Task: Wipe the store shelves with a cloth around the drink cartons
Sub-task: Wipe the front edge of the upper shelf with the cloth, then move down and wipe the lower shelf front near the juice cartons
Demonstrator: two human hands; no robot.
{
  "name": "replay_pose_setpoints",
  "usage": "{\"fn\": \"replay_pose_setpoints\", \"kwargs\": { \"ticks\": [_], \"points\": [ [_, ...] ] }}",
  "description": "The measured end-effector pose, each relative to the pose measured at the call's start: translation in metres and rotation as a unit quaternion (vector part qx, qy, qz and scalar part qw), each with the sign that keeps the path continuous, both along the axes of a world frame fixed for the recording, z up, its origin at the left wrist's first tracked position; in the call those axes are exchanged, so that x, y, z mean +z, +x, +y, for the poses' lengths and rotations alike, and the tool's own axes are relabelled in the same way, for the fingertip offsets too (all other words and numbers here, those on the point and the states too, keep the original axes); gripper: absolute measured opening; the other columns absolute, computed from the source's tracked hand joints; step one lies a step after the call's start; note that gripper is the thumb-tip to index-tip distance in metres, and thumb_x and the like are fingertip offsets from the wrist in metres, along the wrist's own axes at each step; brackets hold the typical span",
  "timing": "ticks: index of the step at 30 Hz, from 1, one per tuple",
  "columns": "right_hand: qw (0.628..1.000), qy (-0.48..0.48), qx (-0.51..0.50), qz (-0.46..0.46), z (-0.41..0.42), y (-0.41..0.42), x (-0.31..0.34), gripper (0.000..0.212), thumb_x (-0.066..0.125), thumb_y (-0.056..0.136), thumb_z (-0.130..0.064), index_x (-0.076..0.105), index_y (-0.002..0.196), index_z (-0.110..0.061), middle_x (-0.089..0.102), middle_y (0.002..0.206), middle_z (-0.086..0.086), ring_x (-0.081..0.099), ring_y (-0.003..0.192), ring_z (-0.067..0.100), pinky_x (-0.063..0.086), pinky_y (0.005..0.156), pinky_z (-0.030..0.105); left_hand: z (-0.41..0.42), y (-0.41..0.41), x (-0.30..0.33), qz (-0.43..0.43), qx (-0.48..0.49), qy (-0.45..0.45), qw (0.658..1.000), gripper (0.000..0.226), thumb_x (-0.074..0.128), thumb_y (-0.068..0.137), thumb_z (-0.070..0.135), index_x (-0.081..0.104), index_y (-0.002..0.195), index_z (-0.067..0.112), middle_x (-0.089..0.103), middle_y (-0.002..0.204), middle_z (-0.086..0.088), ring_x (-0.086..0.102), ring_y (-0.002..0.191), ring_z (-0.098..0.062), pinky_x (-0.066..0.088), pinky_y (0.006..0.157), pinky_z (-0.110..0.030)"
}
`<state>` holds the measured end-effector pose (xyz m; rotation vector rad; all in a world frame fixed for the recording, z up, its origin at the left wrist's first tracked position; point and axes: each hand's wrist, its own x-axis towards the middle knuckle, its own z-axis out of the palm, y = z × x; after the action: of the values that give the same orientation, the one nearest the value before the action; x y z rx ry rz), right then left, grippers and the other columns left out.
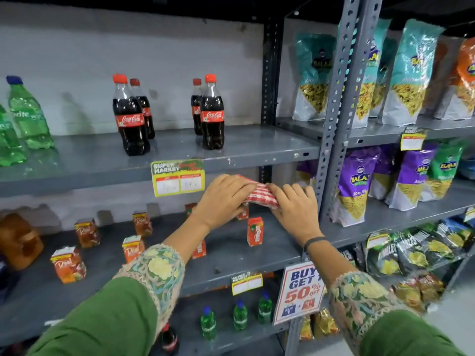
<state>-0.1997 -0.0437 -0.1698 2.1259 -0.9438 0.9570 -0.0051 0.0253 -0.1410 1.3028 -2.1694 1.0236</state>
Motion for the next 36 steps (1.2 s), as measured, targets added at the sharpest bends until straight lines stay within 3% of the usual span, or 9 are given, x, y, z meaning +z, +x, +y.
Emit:
{"fn": "replay_pose_setpoints", "kwargs": {
  "ticks": [5, 8, 12, 15, 21, 26, 30, 32, 36],
  "points": [
    [0.979, 0.173, 0.101, 0.034, 0.036, 0.042, -0.044, 0.035, 0.08, 0.059, -0.023, 0.068, 0.089, -0.011, 0.067, 0.083, 0.008, 0.064, 0.071, 0.031, 0.051, 0.056, 0.035, 0.045, 0.034, -0.05, 0.043, 0.063, 0.11, 0.991, 0.037, 0.078, 0.065, 0.023, 0.069, 0.099, 0.011, 0.072, 0.093, -0.006, 0.069, 0.085, -0.026, 0.053, 0.073, -0.034],
    [0.949, 0.274, 0.137, 0.071, 0.056, 0.079, -0.062, 0.034, 0.069, 0.072, -0.025, 0.063, 0.104, -0.014, 0.066, 0.096, 0.006, 0.064, 0.09, 0.029, 0.051, 0.065, 0.036, 0.079, 0.065, -0.076, 0.106, 0.123, 0.165, 0.973, 0.034, 0.069, 0.077, 0.024, 0.066, 0.106, 0.008, 0.07, 0.098, -0.009, 0.067, 0.09, -0.03, 0.051, 0.075, -0.038],
    [0.91, 0.347, 0.198, 0.113, 0.084, 0.138, -0.08, 0.045, 0.061, 0.078, -0.034, 0.052, 0.121, -0.026, 0.066, 0.114, 0.001, 0.063, 0.102, 0.027, 0.052, 0.073, 0.036, 0.129, 0.113, -0.106, 0.173, 0.208, 0.192, 0.943, 0.039, 0.054, 0.09, 0.038, 0.058, 0.121, 0.016, 0.068, 0.113, -0.003, 0.062, 0.105, -0.024, 0.048, 0.086, -0.037],
    [0.873, 0.389, 0.246, 0.165, 0.112, 0.19, -0.091, 0.037, 0.059, 0.079, -0.035, 0.053, 0.113, -0.023, 0.068, 0.107, 0.006, 0.064, 0.098, 0.03, 0.049, 0.068, 0.034, 0.17, 0.157, -0.125, 0.219, 0.238, 0.192, 0.927, 0.038, 0.055, 0.09, 0.037, 0.057, 0.122, 0.017, 0.067, 0.114, -0.004, 0.061, 0.106, -0.024, 0.047, 0.085, -0.037],
    [0.842, 0.434, 0.266, 0.179, 0.181, 0.308, -0.12, 0.049, 0.06, 0.081, -0.043, 0.052, 0.127, -0.028, 0.068, 0.116, 0.003, 0.062, 0.106, 0.028, 0.05, 0.076, 0.035, 0.249, 0.253, -0.15, 0.299, 0.261, 0.175, 0.901, 0.035, 0.064, 0.084, 0.034, 0.063, 0.114, 0.016, 0.07, 0.105, -0.006, 0.065, 0.1, -0.027, 0.054, 0.075, -0.039],
    [0.806, 0.512, 0.267, 0.13, 0.233, 0.389, -0.14, 0.039, 0.064, 0.084, -0.037, 0.061, 0.117, -0.017, 0.069, 0.114, 0.011, 0.063, 0.105, 0.032, 0.051, 0.08, 0.04, 0.301, 0.331, -0.168, 0.277, 0.257, 0.175, 0.909, 0.036, 0.066, 0.082, 0.034, 0.067, 0.11, 0.012, 0.071, 0.088, -0.011, 0.067, 0.086, -0.031, 0.053, 0.071, -0.037],
    [0.815, 0.53, 0.216, 0.097, 0.252, 0.43, -0.144, 0.044, 0.063, 0.082, -0.038, 0.057, 0.121, -0.019, 0.069, 0.113, 0.013, 0.062, 0.105, 0.035, 0.051, 0.077, 0.04, 0.328, 0.385, -0.186, 0.243, 0.288, 0.159, 0.912, 0.028, 0.061, 0.086, 0.028, 0.068, 0.103, 0.007, 0.07, 0.087, -0.013, 0.067, 0.082, -0.032, 0.054, 0.069, -0.037],
    [0.821, 0.531, 0.203, 0.054, 0.255, 0.442, -0.141, 0.041, 0.059, 0.081, -0.039, 0.058, 0.115, -0.017, 0.069, 0.107, 0.016, 0.063, 0.099, 0.038, 0.05, 0.072, 0.04, 0.342, 0.413, -0.2, 0.277, 0.352, 0.169, 0.878, 0.031, 0.054, 0.09, 0.027, 0.064, 0.112, 0.006, 0.068, 0.104, -0.015, 0.063, 0.097, -0.034, 0.05, 0.081, -0.041],
    [0.838, 0.507, 0.203, 0.009, 0.264, 0.469, -0.136, 0.03, 0.059, 0.083, -0.027, 0.062, 0.107, -0.009, 0.064, 0.109, 0.016, 0.062, 0.093, 0.037, 0.051, 0.073, 0.038, 0.36, 0.454, -0.226, 0.346, 0.505, 0.214, 0.761, 0.049, 0.041, 0.095, 0.035, 0.042, 0.135, 0.006, 0.046, 0.139, -0.016, 0.041, 0.128, -0.032, 0.031, 0.105, -0.044]
  ]
}}
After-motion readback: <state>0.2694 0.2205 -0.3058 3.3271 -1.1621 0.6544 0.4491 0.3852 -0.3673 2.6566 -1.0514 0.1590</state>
